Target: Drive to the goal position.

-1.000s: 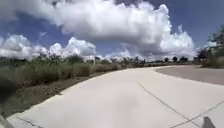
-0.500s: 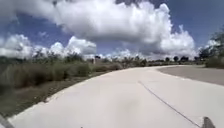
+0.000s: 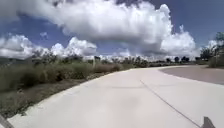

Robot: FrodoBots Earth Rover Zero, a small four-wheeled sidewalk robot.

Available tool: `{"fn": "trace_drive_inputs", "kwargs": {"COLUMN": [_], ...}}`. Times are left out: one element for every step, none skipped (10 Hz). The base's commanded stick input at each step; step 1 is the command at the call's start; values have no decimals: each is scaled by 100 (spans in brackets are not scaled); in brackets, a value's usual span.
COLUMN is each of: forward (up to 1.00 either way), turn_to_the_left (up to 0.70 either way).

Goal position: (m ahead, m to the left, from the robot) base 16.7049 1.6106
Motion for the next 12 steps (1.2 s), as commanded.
{"fn": "trace_drive_inputs", "kwargs": {"forward": [85, 85, 85, 85, 85, 85, 85, 85, 85, 85, 85, 85], "turn_to_the_left": [-34, -34, -8, 0, 0, 0, 0, 0, 0, 0, 0, 0]}}
